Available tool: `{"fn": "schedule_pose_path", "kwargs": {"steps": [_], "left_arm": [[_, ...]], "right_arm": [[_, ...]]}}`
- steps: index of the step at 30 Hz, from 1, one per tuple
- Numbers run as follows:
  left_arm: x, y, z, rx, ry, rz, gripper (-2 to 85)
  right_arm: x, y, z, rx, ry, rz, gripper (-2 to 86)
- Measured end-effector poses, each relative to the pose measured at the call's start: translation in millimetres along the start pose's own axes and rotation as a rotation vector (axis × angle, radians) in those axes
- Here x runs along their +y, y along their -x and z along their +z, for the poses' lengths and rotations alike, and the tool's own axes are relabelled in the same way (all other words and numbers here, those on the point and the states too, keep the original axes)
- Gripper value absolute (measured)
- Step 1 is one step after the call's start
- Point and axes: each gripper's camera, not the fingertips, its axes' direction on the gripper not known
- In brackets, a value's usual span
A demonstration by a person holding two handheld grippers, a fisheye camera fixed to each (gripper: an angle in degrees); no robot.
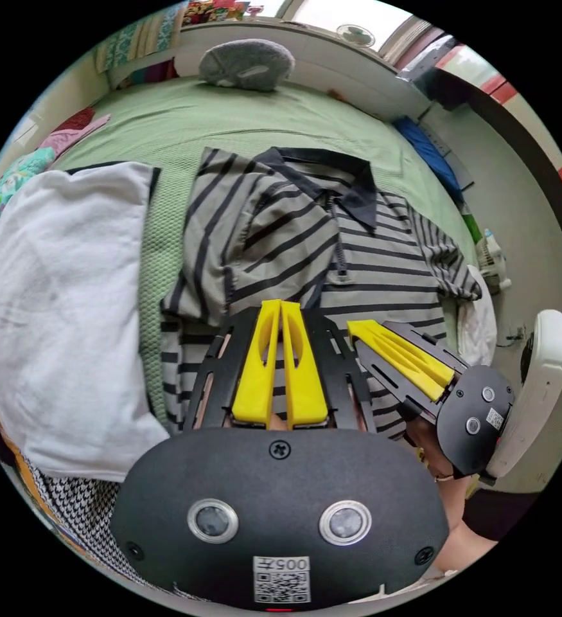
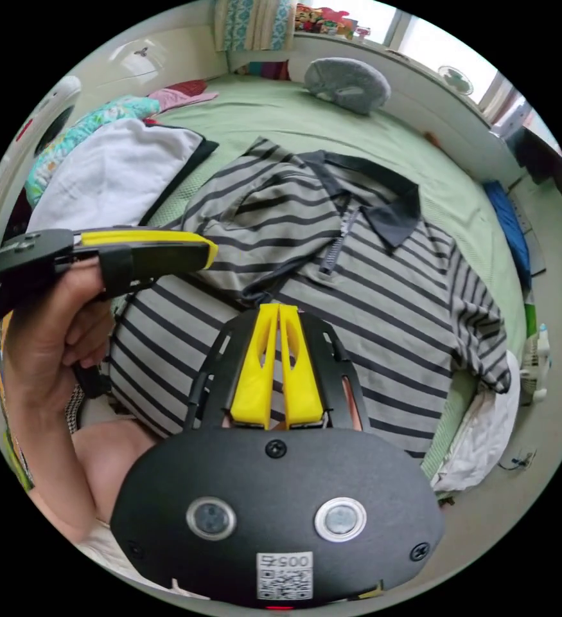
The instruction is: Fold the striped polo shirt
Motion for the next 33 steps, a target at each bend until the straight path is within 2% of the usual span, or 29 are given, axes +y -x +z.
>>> {"fn": "schedule_pose_path", "kwargs": {"steps": [6,8,16,22,28,33], "left_arm": [[-5,-62,27,0.173,0.023,0.113,2.8],[-6,-90,37,0.199,0.022,0.16,5.0],[-6,-176,73,0.281,0.1,0.306,5.3],[-3,-226,103,0.216,0.182,0.406,5.2],[7,-253,122,0.112,0.222,0.503,5.5],[8,-254,128,0.158,0.224,0.484,5.3]], "right_arm": [[35,-42,-2,0.09,0.017,0.122,-0.9],[53,-71,2,0.085,0.028,0.19,-0.9],[121,-166,19,0.009,0.089,0.419,-0.9],[157,-181,48,-0.014,0.128,0.397,-1.2],[193,-173,55,0.03,0.004,0.326,-1.3],[209,-174,59,0.034,-0.015,0.291,-1.2]]}}
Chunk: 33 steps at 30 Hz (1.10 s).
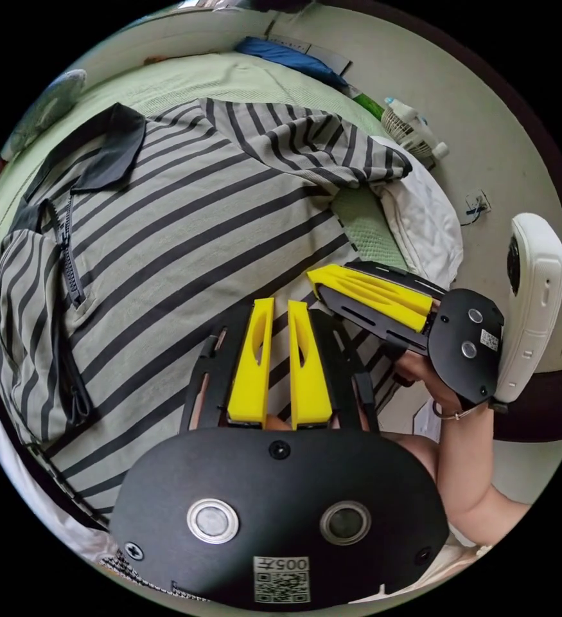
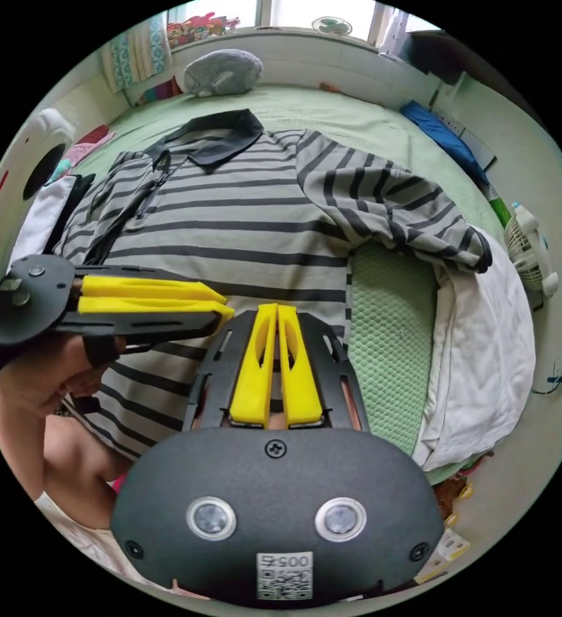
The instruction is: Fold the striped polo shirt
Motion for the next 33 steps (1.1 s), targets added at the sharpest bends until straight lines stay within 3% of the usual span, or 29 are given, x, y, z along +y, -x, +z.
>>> {"fn": "schedule_pose_path", "kwargs": {"steps": [4,7,10,13,15,21,25,29,33], "left_arm": [[-5,-2,-2,0.018,0.019,0.006,3.8],[-5,-6,-11,0.029,0.003,0.012,1.2],[1,-11,-29,0.04,-0.089,0.045,0.2],[3,-17,-37,0.09,-0.104,0.105,-0.1],[2,-18,-35,0.079,-0.101,0.111,-0.1],[3,-3,-35,-0.023,-0.075,0.109,-0.1],[7,16,-49,0.065,-0.129,0.054,-0.2],[7,27,-53,0.116,-0.116,0.04,-0.2],[6,31,-54,0.07,-0.11,0.038,-0.2]], "right_arm": [[13,-10,-5,-0.028,-0.027,-0.027,-0.9],[28,-31,-31,0.0,-0.208,0.084,0.1],[44,-62,-56,0.003,-0.337,0.264,6.0],[50,-96,-66,-0.013,-0.349,0.383,15.3],[47,-116,-69,-0.019,-0.342,0.42,16.0],[17,-170,-44,0.104,-0.136,0.537,14.3],[1,-184,-31,0.101,-0.069,0.55,11.7],[-5,-190,-36,0.175,-0.08,0.619,3.6],[-16,-180,-53,0.201,-0.146,0.575,1.6]]}}
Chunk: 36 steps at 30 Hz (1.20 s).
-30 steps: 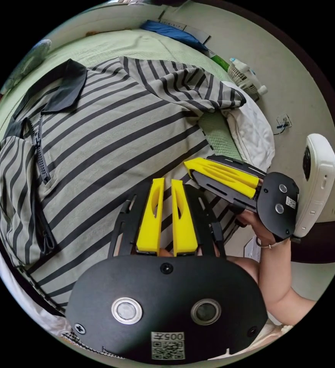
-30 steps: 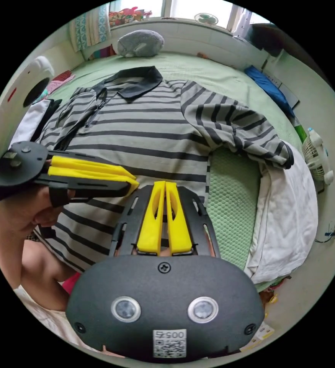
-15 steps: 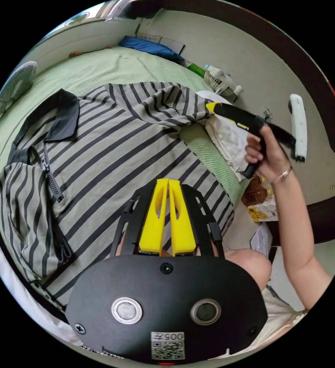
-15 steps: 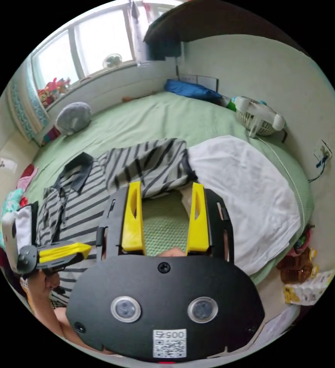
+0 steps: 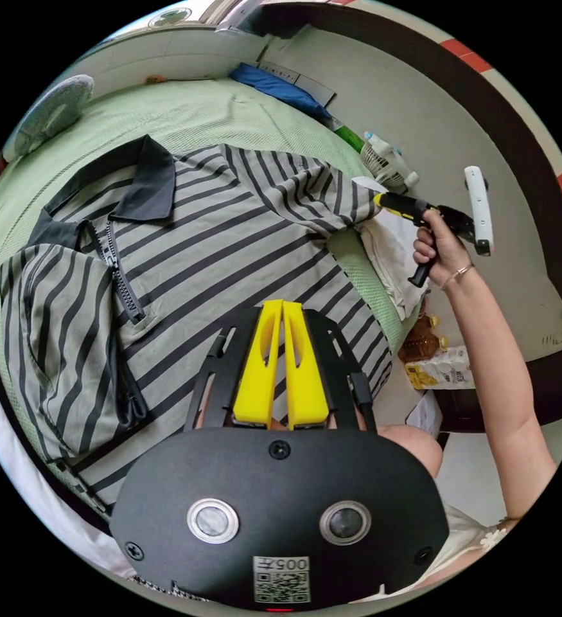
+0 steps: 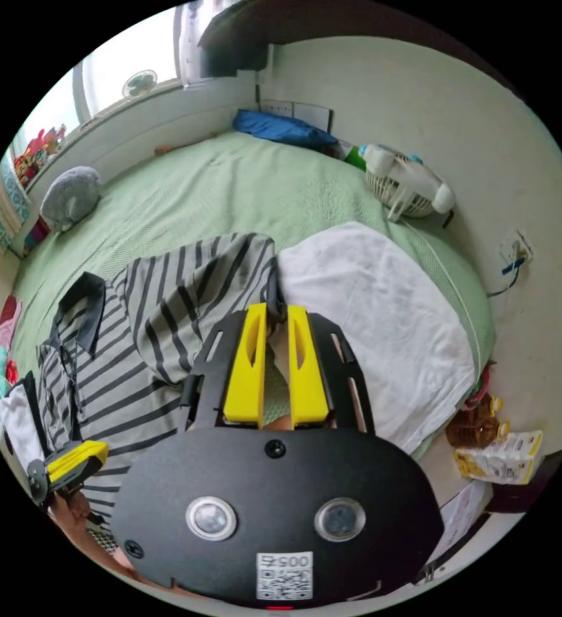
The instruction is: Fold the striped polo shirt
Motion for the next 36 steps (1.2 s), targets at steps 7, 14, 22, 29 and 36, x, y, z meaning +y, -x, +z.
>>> {"fn": "schedule_pose_path", "kwargs": {"steps": [7,14,22,29,36], "left_arm": [[5,8,-8,-0.032,-0.01,-0.019,-0.4],[11,28,-17,-0.039,-0.039,-0.066,-0.6],[18,53,-22,-0.017,-0.036,-0.089,-0.6],[20,71,-23,-0.008,-0.036,-0.114,-0.7],[20,91,-28,-0.027,-0.058,-0.159,-0.6]], "right_arm": [[-17,91,-50,-0.056,-0.184,-0.26,0.6],[16,213,-58,-0.359,-0.149,-0.668,1.4],[17,222,-6,-0.476,0.139,-0.755,10.9],[-54,174,-17,-0.396,0.028,-0.543,11.7],[-95,224,-13,-0.396,0.03,-0.54,12.0]]}}
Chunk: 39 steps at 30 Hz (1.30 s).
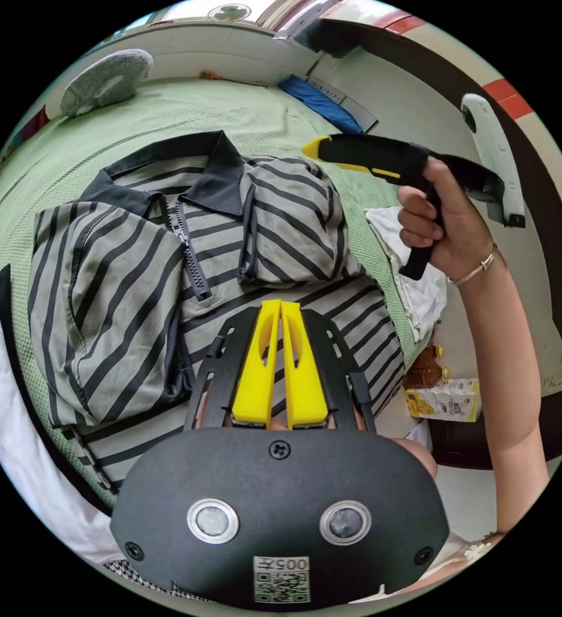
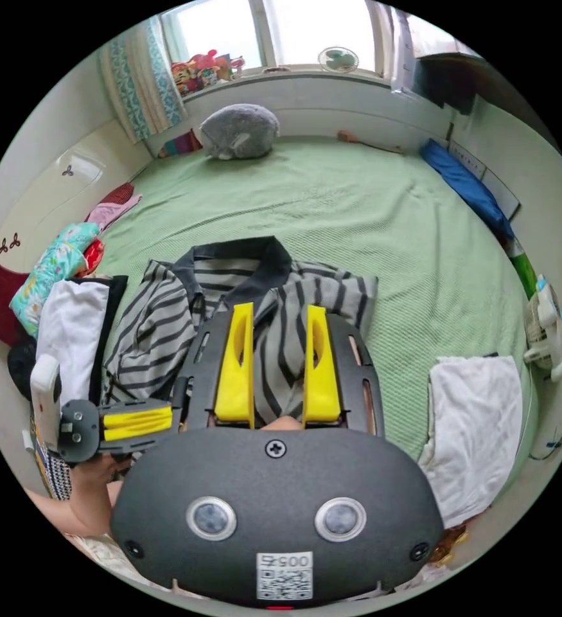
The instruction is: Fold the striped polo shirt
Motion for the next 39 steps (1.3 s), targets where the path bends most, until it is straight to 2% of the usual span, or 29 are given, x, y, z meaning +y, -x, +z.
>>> {"fn": "schedule_pose_path", "kwargs": {"steps": [6,10,14,18,21,23,25,28,32,39], "left_arm": [[-3,19,2,0.022,0.009,-0.034,-0.7],[-4,25,1,-0.011,0.01,-0.022,-0.7],[-7,35,2,0.021,0.005,-0.038,-0.7],[-7,40,2,0.017,0.004,-0.043,-0.6],[-7,45,3,0.024,0.0,-0.053,-0.6],[-7,47,3,0.034,0.001,-0.056,-0.6],[-7,47,4,0.027,0.001,-0.053,-0.6],[-6,47,4,0.012,0.003,-0.046,-0.6],[-7,49,6,0.024,0.002,-0.045,-0.5],[-15,54,14,0.042,0.017,-0.053,-0.5]], "right_arm": [[-40,37,72,0.08,0.124,-0.001,13.2],[-48,31,108,0.16,0.196,0.043,8.7],[-48,25,91,0.152,0.113,0.075,-0.1],[-51,34,55,0.106,0.007,0.013,-0.6],[-55,57,35,0.019,-0.022,-0.089,0.6],[-58,79,27,-0.066,0.0,-0.167,5.0],[-61,89,24,-0.08,0.021,-0.198,9.5],[-63,84,12,-0.062,-0.004,-0.203,11.5],[-65,36,2,0.043,-0.046,-0.051,11.2],[-67,-29,39,0.122,0.069,0.154,12.2]]}}
